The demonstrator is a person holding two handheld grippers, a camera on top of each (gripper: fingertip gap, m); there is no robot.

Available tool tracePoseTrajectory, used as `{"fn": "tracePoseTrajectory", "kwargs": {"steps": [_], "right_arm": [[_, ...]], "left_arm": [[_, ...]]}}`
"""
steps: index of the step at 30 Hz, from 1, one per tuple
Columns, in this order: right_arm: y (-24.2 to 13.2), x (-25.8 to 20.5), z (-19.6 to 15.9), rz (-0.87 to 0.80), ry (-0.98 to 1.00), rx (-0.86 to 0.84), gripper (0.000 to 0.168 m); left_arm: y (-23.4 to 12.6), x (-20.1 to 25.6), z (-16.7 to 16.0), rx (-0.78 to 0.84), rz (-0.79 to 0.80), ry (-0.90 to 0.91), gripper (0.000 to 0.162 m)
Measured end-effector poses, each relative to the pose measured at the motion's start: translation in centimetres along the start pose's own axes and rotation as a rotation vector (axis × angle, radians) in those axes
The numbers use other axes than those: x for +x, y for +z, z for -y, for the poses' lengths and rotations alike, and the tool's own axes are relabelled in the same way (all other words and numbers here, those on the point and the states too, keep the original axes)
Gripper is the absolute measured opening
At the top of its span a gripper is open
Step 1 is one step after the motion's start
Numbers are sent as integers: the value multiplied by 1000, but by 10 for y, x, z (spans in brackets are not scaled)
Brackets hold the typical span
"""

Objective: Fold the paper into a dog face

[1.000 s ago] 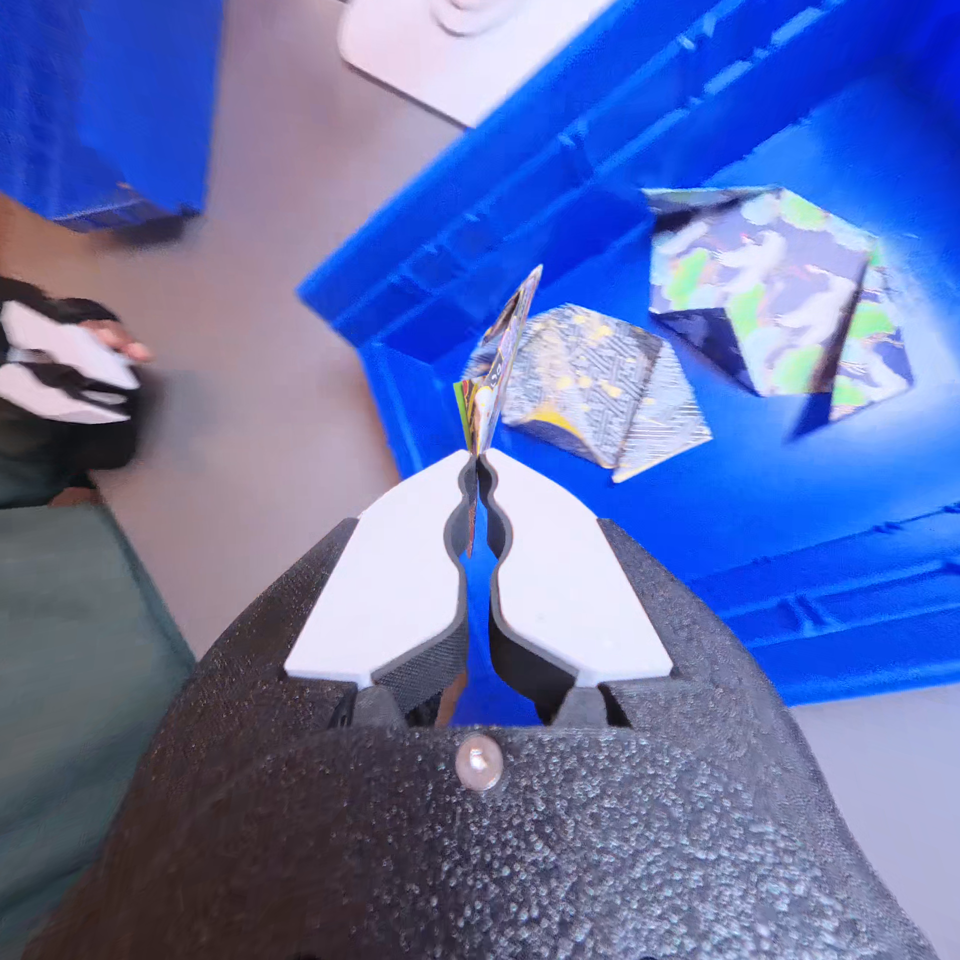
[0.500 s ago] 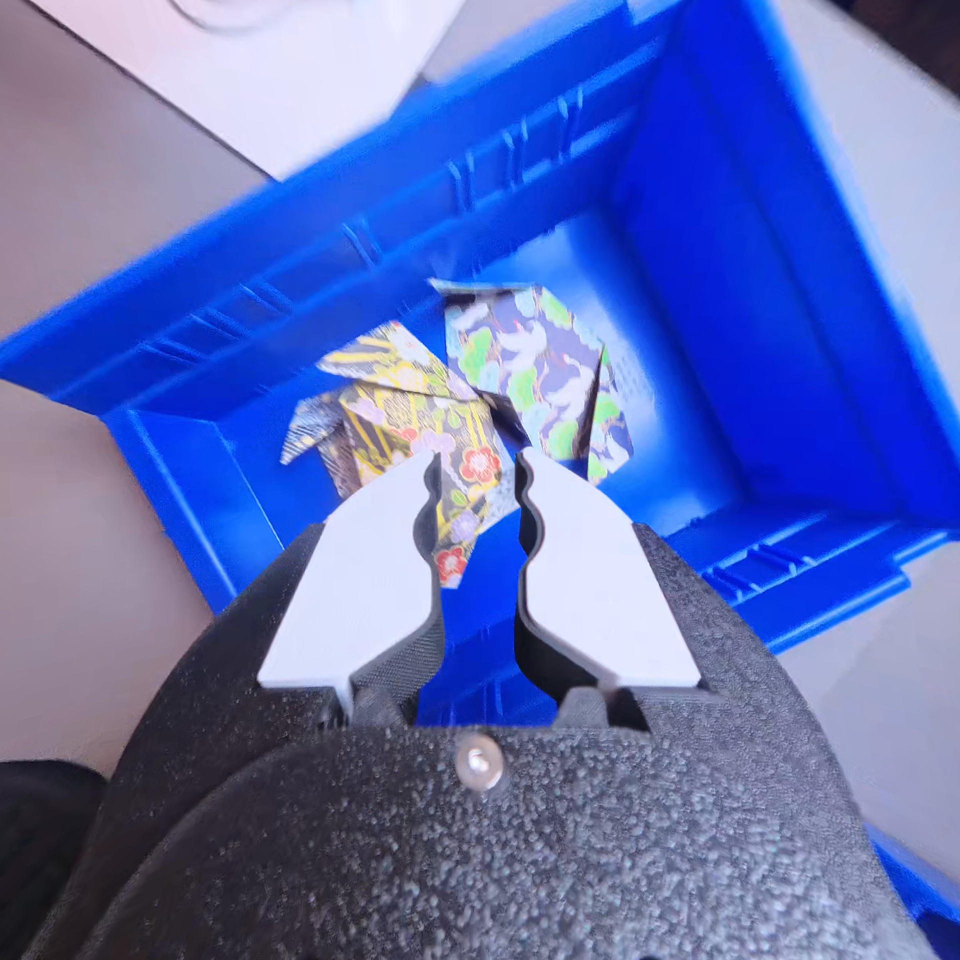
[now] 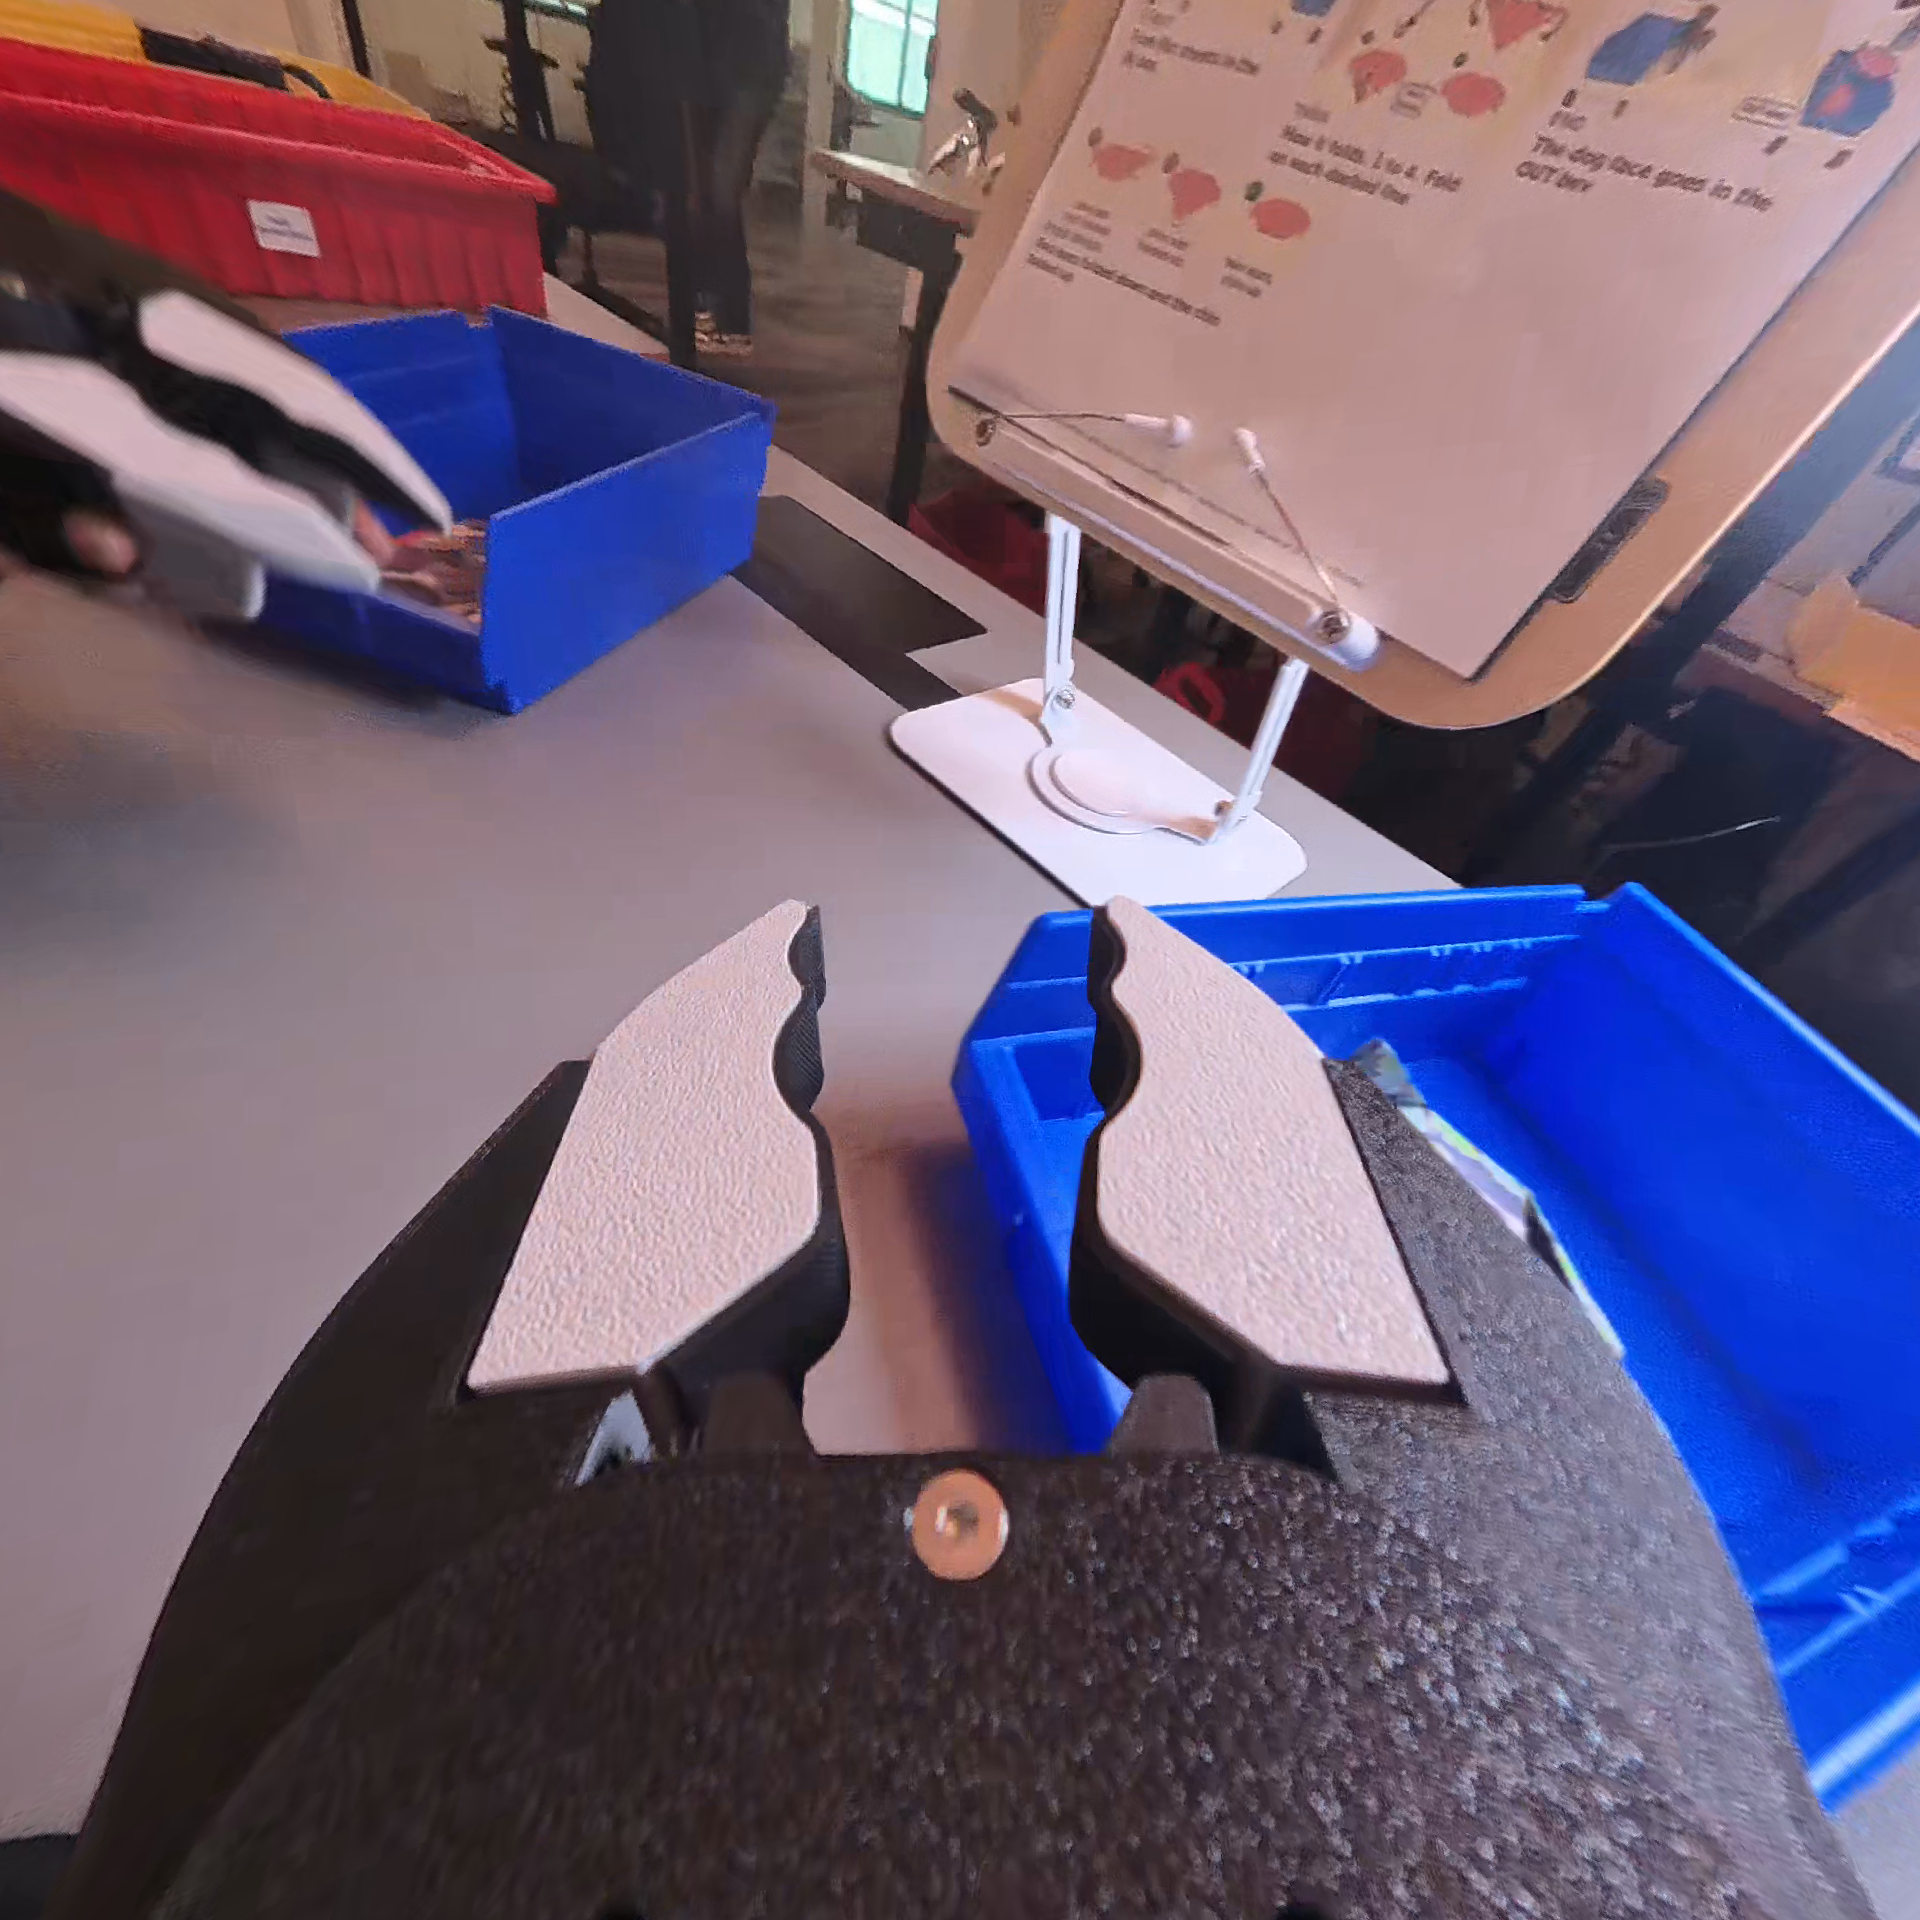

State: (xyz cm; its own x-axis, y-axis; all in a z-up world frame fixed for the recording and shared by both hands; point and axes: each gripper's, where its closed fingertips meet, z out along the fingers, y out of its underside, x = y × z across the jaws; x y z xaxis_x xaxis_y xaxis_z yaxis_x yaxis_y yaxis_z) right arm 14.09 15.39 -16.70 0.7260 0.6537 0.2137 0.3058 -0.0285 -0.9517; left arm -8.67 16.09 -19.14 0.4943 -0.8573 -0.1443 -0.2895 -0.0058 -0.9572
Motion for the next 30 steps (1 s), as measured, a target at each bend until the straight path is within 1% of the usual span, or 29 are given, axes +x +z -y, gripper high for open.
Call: {"fn": "tracePoseTrajectory", "kwargs": {"steps": [3, 5, 7, 9, 12, 14, 15, 16, 18, 19, 20, 22, 24, 27, 30], "right_arm": [[2, -15, -16, -1, -1, 33, 49], [4, -17, -24, 12, 6, 39, 45], [5, -18, -31, 33, 27, 31, 43], [5, -19, -32, 48, 45, 45, 40], [5, -24, -34, 75, 65, 57, 37], [6, -27, -36, 88, 64, 52, 37], [6, -28, -37, 94, 66, 51, 36], [6, -31, -38, 103, 68, 50, 36], [7, -34, -40, 117, 67, 43, 36], [7, -36, -42, 123, 60, 37, 36], [7, -38, -44, 130, 52, 25, 38], [8, -39, -48, 126, 39, 3, 40], [8, -40, -49, 125, 27, -1, 40], [9, -41, -50, 129, 29, -6, 40], [9, -42, -52, 135, 36, -18, 40]], "left_arm": [[-51, -68, 19, 37, 274, 35, 29], [-91, -110, 24, 29, 435, 37, 29], [-121, -144, 15, -58, 549, 26, 34], [-136, -169, -1, -169, 598, 14, 37], [-130, -189, -36, -393, 549, 7, 38], [-115, -196, -64, -564, 450, -8, 38], [-106, -197, -80, -658, 381, -31, 41], [-99, -194, -99, -758, 296, -71, 51], [-92, -187, -138, -959, 165, -190, 85], [-88, -185, -153, -1021, 135, -242, 103], [-86, -184, -165, -1063, 112, -281, 114], [-82, -184, -182, -1120, 104, -299, 126], [-81, -186, -194, -1160, 120, -280, 127], [-77, -179, -200, -1150, 96, -319, 113], [-77, -178, -199, -1132, 99, -321, 110]]}}
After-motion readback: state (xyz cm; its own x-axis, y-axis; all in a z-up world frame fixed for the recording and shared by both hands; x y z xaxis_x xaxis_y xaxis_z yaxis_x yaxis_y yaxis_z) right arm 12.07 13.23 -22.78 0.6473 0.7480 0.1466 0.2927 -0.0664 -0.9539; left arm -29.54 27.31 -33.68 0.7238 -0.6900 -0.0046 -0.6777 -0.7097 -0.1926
